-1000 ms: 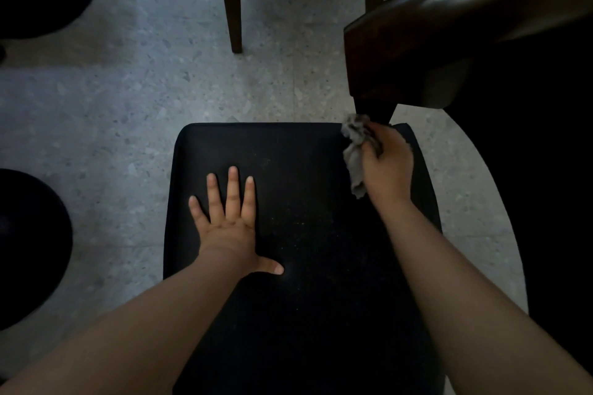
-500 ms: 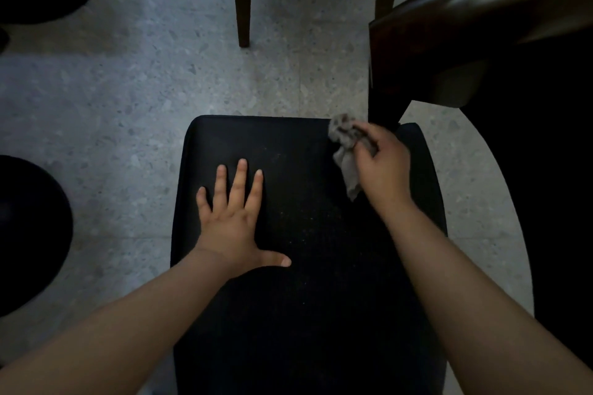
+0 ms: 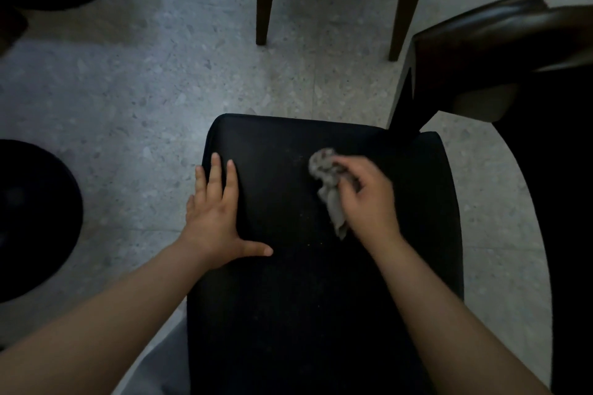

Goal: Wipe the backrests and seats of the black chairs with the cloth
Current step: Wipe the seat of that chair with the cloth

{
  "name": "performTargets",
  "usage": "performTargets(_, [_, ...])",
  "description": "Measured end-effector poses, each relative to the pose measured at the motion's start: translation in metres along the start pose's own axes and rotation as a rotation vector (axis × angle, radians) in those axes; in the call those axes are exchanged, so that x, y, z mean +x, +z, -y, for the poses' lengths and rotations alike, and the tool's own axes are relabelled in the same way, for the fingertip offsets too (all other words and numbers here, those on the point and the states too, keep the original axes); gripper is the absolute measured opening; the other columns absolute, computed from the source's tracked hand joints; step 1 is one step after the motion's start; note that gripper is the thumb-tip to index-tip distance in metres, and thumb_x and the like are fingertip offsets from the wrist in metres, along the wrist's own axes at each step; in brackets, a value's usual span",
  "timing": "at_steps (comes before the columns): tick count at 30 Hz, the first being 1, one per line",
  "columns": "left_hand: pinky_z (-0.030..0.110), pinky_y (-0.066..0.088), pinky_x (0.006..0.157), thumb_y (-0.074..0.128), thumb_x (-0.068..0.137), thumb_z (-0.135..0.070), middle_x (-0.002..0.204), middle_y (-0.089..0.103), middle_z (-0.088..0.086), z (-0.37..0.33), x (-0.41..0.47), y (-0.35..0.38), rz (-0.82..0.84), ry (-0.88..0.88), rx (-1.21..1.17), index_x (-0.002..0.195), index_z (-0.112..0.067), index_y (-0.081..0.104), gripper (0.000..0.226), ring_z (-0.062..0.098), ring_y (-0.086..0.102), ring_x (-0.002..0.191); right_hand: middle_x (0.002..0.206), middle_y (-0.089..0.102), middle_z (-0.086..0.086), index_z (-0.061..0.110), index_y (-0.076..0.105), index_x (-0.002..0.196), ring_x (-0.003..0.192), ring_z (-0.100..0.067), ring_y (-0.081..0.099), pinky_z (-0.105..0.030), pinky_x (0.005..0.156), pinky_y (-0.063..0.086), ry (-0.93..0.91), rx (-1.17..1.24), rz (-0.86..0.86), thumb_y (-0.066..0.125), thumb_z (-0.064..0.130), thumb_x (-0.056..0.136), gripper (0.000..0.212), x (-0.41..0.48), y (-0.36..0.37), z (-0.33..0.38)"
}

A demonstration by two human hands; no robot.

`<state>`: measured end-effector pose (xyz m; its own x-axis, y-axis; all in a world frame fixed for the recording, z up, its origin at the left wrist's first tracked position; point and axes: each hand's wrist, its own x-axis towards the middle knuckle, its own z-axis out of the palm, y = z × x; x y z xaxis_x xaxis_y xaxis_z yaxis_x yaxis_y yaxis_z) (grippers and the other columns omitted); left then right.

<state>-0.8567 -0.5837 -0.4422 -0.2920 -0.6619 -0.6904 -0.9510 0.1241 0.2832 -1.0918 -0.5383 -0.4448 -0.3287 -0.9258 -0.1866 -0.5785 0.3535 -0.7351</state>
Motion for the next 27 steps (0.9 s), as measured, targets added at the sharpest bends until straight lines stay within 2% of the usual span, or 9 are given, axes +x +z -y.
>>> performTargets(3, [0.056,0.003,0.120,0.074,0.046,-0.080,0.139,-0.054,-0.001,0.001,0.003,0.004,0.009,0.007,0.025,0.143,-0.021,-0.038,0.160,0.031,-0.038,0.139,0.126,0.060,-0.001,0.019,0.063,0.125,0.118,-0.014,0.054,-0.031,0.104,0.043,0.069,-0.067,-0.176,0.052,0.008,0.094,0.034,0.045,-0.014,-0.008])
performTargets(6, [0.056,0.002,0.118,0.073,0.046,-0.082,0.135,-0.056,-0.002,0.001,0.006,0.004,0.016,0.006,0.034,0.141,-0.020,-0.040,0.160,0.033,-0.038,0.138,0.125,0.060,-0.006,0.015,0.064,0.125,0.116,-0.018,0.056,-0.024,0.101,0.041,0.170,-0.031,-0.201,0.054,0.008,0.094,0.033,0.062,0.002,-0.010])
performTargets(8, [0.056,0.001,0.118,0.073,0.046,-0.081,0.134,-0.056,-0.002,0.000,0.005,0.003,0.025,0.007,0.031,0.141,-0.020,-0.040,0.160,0.032,-0.038,0.138,0.120,0.062,-0.007,0.013,0.066,0.121,0.111,-0.020,0.059,-0.030,0.100,0.044,0.132,-0.003,-0.196,0.055,0.004,0.091,0.033,0.044,0.020,-0.005])
performTargets(13, [0.056,0.001,0.118,0.073,0.047,-0.080,0.133,-0.058,-0.002,-0.001,0.004,0.000,0.052,-0.005,0.030,0.140,-0.021,-0.041,0.159,0.033,-0.039,0.138,0.113,0.061,0.007,0.020,0.068,0.114,0.107,-0.005,0.057,-0.023,0.098,0.046,-0.009,0.042,0.168,0.055,0.000,0.090,0.034,-0.017,0.028,0.015])
performTargets(16, [0.056,0.001,0.117,0.072,0.047,-0.082,0.133,-0.058,-0.001,-0.001,0.004,0.000,0.062,-0.010,0.043,0.140,-0.020,-0.042,0.159,0.033,-0.039,0.138,0.112,0.063,0.002,0.017,0.068,0.114,0.106,-0.010,0.059,-0.027,0.096,0.047,-0.073,0.015,-0.021,0.056,-0.002,0.087,0.034,0.005,0.005,0.015])
performTargets(18, [0.057,0.000,0.117,0.072,0.048,-0.082,0.133,-0.059,-0.001,-0.001,0.005,0.000,0.068,-0.010,0.047,0.141,-0.020,-0.041,0.159,0.033,-0.039,0.138,0.118,0.061,0.002,0.018,0.065,0.118,0.110,-0.010,0.057,-0.025,0.098,0.045,-0.028,-0.025,-0.133,0.054,0.003,0.091,0.033,0.036,-0.007,0.014])
performTargets(23, [0.058,0.000,0.117,0.072,0.048,-0.082,0.132,-0.059,-0.001,-0.001,0.007,0.001,0.069,-0.011,0.048,0.141,-0.020,-0.040,0.159,0.034,-0.039,0.138,0.121,0.062,-0.002,0.020,0.065,0.121,0.113,-0.015,0.057,-0.024,0.097,0.042,0.141,-0.071,-0.127,0.052,0.012,0.095,0.030,0.081,0.013,0.005])
performTargets(25, [0.057,0.000,0.117,0.072,0.049,-0.082,0.132,-0.060,0.000,-0.001,0.007,0.001,0.069,-0.010,0.055,0.139,-0.020,-0.043,0.158,0.034,-0.040,0.137,0.119,0.063,-0.003,0.017,0.066,0.118,0.111,-0.014,0.056,-0.016,0.094,0.038,0.132,-0.064,-0.139,0.053,0.008,0.094,0.029,0.064,0.027,0.011])
performTargets(27, [0.057,-0.001,0.116,0.073,0.049,-0.081,0.132,-0.060,-0.001,0.000,0.007,0.002,0.063,-0.012,0.047,0.134,-0.022,-0.047,0.158,0.033,-0.041,0.136,0.117,0.061,-0.001,0.014,0.066,0.117,0.107,-0.008,0.053,-0.002,0.089,0.031,0.058,-0.031,-0.054,0.055,0.003,0.091,0.030,0.035,0.037,0.019])
